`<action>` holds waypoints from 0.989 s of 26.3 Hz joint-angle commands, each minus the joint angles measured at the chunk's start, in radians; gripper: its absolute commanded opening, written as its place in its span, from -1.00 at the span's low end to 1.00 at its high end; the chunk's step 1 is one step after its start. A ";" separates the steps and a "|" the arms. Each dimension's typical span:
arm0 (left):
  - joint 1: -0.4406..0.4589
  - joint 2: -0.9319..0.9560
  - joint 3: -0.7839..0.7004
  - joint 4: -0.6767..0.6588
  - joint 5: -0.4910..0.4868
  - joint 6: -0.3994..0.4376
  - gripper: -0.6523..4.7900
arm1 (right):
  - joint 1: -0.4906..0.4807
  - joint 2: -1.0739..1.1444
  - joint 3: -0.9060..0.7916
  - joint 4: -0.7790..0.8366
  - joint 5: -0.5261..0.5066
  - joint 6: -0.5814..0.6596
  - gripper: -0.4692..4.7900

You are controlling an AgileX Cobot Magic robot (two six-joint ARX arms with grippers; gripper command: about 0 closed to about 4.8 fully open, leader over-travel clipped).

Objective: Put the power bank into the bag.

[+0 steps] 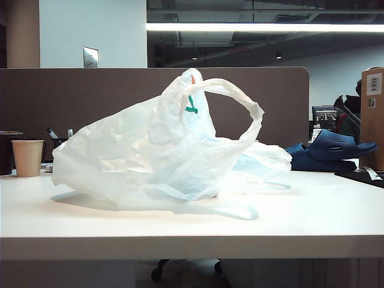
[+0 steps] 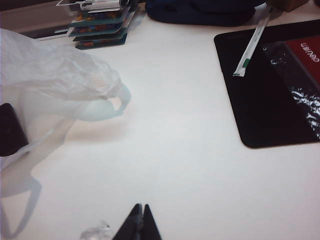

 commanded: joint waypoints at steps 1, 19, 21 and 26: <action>0.002 -0.032 -0.017 0.013 0.016 -0.016 -0.78 | 0.002 -0.040 -0.036 0.031 -0.002 0.009 -0.86; 0.002 -0.032 -0.192 0.296 0.056 -0.131 -0.78 | 0.002 -0.444 -0.252 0.134 0.046 0.014 -0.86; 0.002 -0.032 -0.228 0.349 0.056 -0.132 -0.78 | 0.002 -0.444 -0.276 0.171 0.047 -0.006 -0.86; 0.002 -0.032 -0.328 0.525 0.052 -0.138 -0.78 | 0.002 -0.444 -0.326 0.229 0.047 -0.081 -0.86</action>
